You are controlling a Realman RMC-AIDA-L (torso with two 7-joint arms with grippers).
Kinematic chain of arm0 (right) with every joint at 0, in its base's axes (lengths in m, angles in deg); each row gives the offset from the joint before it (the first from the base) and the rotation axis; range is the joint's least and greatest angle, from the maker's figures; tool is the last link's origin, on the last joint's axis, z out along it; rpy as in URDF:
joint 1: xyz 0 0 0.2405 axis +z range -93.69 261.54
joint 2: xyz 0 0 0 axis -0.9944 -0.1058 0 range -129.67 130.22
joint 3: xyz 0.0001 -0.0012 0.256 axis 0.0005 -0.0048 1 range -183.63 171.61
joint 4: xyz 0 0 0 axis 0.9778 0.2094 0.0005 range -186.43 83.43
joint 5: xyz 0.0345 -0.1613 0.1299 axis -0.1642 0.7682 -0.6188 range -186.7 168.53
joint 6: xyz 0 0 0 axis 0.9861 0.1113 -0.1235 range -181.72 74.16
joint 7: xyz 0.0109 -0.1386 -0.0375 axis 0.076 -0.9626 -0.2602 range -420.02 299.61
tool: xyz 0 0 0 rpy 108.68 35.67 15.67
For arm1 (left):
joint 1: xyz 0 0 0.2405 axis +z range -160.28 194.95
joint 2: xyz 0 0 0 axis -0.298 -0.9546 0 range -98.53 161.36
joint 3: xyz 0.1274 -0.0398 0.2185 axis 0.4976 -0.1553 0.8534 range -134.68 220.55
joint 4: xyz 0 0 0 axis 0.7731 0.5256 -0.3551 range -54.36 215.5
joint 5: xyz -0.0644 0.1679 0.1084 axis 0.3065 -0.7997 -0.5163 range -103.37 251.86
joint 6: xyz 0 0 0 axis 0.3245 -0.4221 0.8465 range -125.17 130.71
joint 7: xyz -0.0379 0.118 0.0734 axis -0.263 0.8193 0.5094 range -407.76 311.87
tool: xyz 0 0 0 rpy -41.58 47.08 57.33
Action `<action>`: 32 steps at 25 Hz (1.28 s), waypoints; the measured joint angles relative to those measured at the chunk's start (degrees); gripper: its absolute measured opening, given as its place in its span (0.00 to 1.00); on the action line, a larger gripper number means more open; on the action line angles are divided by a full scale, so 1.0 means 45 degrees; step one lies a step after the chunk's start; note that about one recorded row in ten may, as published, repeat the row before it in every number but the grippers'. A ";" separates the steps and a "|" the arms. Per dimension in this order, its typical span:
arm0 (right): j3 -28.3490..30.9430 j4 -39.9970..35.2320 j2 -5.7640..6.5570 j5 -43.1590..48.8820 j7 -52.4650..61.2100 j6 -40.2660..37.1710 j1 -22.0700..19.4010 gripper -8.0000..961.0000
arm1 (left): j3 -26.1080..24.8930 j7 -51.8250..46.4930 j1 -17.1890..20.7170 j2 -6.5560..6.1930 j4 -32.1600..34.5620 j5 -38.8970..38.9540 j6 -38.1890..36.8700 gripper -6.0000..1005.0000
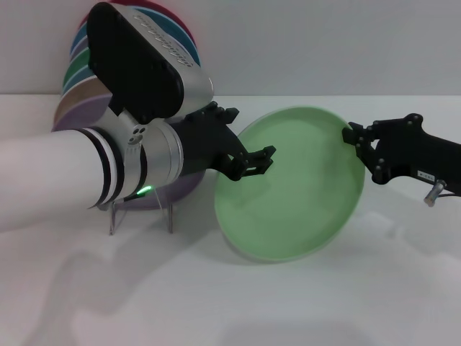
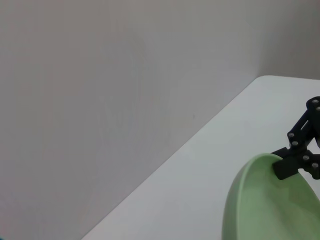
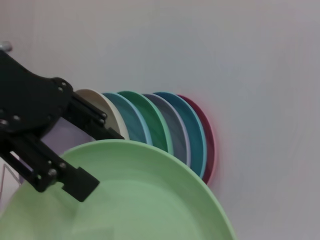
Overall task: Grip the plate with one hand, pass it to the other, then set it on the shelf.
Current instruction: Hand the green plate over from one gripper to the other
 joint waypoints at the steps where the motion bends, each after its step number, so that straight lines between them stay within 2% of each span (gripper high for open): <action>1: 0.0000 -0.0005 -0.0001 0.0000 0.0000 0.0011 0.0012 0.03 | -0.0010 0.0001 -0.0016 0.0006 0.0027 -0.0009 -0.0022 0.78; 16: 0.0001 0.0006 -0.0025 0.0000 0.0078 0.0230 0.0059 0.03 | -0.0049 0.0560 -0.0080 -0.0010 0.0076 -0.0040 0.0227 0.70; 22: -0.0006 0.0006 -0.0008 -0.0190 0.0036 0.0480 0.0018 0.03 | 0.0013 0.0847 0.0009 0.0014 0.0033 -0.0040 -0.0012 0.50; 23: 0.0005 0.0003 -0.0006 -0.0236 0.0002 0.0550 -0.0024 0.03 | 0.0023 0.0910 0.0046 0.0016 0.0033 -0.0038 -0.0164 0.26; 30: 0.0051 -0.0488 -0.0001 -0.0837 -0.0768 0.0702 -0.0080 0.03 | 0.0374 0.1155 0.0206 0.0012 0.0020 -0.0041 -0.1009 0.10; 32: 0.0035 -0.0634 -0.0004 -0.1123 -0.0999 0.0777 -0.0112 0.03 | 0.0443 0.1344 0.0254 0.0010 0.0017 -0.0017 -0.1179 0.10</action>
